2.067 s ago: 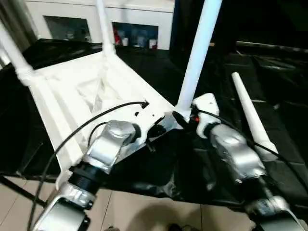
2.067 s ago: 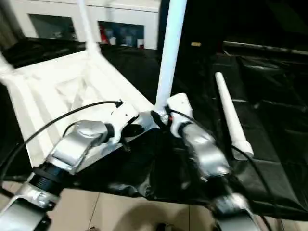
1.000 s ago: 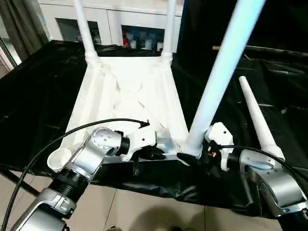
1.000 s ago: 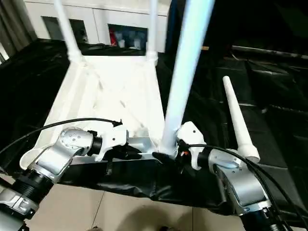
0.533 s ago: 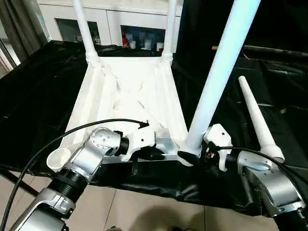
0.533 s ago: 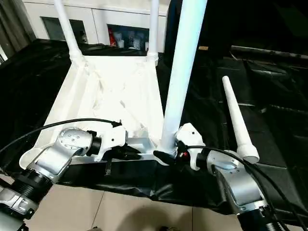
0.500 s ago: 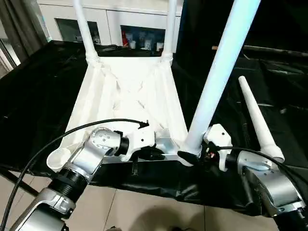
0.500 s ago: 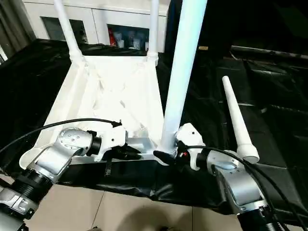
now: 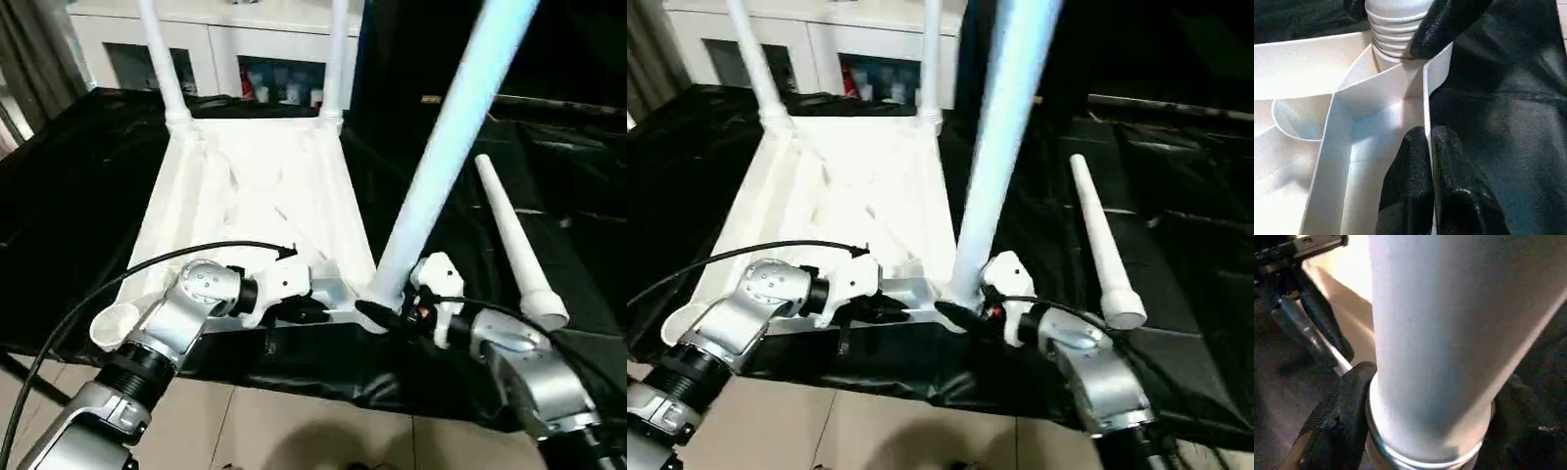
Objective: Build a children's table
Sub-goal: Rotate leg to tighten
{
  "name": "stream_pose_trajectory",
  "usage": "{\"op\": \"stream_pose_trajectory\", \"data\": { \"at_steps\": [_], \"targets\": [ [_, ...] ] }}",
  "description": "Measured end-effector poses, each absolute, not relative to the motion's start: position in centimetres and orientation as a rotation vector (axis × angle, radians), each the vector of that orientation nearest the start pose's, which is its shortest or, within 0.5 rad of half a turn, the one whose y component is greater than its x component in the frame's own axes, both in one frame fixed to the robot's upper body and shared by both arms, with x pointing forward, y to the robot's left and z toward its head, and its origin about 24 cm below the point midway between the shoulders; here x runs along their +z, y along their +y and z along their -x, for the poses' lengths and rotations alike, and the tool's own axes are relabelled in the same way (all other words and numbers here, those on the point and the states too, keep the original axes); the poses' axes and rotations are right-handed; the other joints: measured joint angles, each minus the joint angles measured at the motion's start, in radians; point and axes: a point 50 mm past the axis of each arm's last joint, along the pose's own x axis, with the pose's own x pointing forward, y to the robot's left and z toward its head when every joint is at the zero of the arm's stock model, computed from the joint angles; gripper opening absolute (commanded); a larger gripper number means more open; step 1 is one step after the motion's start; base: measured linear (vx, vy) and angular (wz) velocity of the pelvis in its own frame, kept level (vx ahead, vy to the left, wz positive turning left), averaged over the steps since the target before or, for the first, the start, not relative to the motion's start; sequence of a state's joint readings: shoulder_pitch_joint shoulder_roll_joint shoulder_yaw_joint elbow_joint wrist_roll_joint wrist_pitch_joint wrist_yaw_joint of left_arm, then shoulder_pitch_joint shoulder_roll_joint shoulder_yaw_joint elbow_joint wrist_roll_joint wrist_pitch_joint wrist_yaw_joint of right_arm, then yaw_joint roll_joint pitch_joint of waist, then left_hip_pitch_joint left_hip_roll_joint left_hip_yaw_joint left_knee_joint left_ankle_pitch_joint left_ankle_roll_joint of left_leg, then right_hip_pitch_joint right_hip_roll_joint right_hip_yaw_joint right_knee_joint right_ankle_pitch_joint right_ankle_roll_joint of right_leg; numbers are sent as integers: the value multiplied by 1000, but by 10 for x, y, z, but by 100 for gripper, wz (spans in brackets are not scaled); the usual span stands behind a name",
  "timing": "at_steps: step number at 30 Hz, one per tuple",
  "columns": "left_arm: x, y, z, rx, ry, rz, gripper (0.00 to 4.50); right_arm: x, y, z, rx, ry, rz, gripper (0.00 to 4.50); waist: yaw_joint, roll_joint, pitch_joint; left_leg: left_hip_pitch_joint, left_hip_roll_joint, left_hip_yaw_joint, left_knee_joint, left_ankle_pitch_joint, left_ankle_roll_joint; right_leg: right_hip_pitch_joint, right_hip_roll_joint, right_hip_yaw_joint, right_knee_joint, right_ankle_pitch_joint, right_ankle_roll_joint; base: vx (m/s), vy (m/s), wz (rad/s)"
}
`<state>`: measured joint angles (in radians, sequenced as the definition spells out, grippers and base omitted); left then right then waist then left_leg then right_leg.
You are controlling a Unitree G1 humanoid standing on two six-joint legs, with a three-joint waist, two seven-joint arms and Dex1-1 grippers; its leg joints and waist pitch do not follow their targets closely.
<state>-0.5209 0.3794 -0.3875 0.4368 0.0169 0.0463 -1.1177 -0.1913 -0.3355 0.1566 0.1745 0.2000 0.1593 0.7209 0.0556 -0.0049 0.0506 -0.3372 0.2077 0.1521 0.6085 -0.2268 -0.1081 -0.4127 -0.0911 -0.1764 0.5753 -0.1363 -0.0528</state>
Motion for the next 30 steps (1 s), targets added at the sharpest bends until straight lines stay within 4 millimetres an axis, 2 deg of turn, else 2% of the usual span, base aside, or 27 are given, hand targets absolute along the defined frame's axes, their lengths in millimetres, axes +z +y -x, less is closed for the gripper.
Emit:
{"op": "stream_pose_trajectory", "data": {
  "at_steps": [5, 7, 9, 11, 13, 14, 15, 17, 21, 28, 29, 30],
  "targets": [
    [45, 105, -307, -1271, 346, -474, 0, 25, -134, -285, 675, 238, 48, 277, -32, 4, -2, 6, 0, -5, 0, 0, 0, 13, 1, -11, -15, 1, 2, 0, 0, 0],
    [43, 99, -315, -1182, 358, -467, 0, 24, -126, -301, 556, 246, 42, 277, -53, 8, -3, 5, 3, -12, 1, 0, 0, 22, -1, -27, -28, 1, 2, 0, 0, 0],
    [41, 89, -322, -1096, 372, -461, 0, 23, -120, -314, 432, 258, 45, 277, -71, 16, -3, 7, 14, -18, 1, -1, 0, 34, -1, -43, -46, 1, 2, 0, 0, 0],
    [39, 78, -325, -1025, 383, -435, 0, 23, -114, -324, 344, 272, 33, 277, -80, 18, -2, 8, 17, -20, 2, -1, 0, 41, -1, -48, -52, 1, 2, 0, 0, 0],
    [36, 68, -327, -967, 391, -425, 0, 21, -110, -331, 272, 282, 34, 277, -83, 19, -2, 17, 17, -19, 2, -1, 1, 48, -1, -48, -51, 1, 2, 0, 0, 0],
    [36, 65, -327, -957, 390, -422, 0, 21, -109, -332, 253, 282, 32, 277, -86, 19, -2, 22, 16, -19, 2, -1, 1, 49, -2, -49, -51, 1, 2, 0, 0, 0],
    [36, 61, -327, -950, 387, -417, 0, 21, -107, -334, 233, 279, 26, 277, -91, 20, -2, 21, 15, -16, 2, -1, 1, 48, -4, -56, -52, 1, 2, 0, 0, 0],
    [37, 58, -328, -940, 387, -408, 0, 22, -104, -337, 211, 280, 21, 277, -97, 20, -2, 19, 16, -16, 2, -1, 1, 48, -4, -61, -53, 2, 3, 0, 0, 0],
    [38, 58, -328, -924, 389, -408, 0, 23, -100, -342, 207, 278, 21, 277, -111, 20, -4, 12, 17, -18, 2, -2, 1, 48, -4, -59, -52, 2, 3, 0, 0, 0],
    [39, 64, -330, -912, 390, -417, 0, 24, -97, -345, 219, 251, 15, 277, -118, 20, -7, 9, 15, -19, 1, -3, 3, 45, -4, -55, -48, 2, 3, 0, 0, 0],
    [39, 65, -330, -914, 389, -417, 0, 24, -97, -344, 221, 246, 5, 333, -118, 20, -7, 8, 15, -19, 1, -3, 3, 44, -4, -55, -48, 2, 3, 0, 0, 0],
    [40, 66, -330, -917, 387, -420, 0, 24, -97, -345, 227, 240, 0, 333, -118, 20, -7, 7, 15, -19, 2, -3, 3, 42, -4, -54, -46, 2, 2, 0, 0, 0]
  ]
}}
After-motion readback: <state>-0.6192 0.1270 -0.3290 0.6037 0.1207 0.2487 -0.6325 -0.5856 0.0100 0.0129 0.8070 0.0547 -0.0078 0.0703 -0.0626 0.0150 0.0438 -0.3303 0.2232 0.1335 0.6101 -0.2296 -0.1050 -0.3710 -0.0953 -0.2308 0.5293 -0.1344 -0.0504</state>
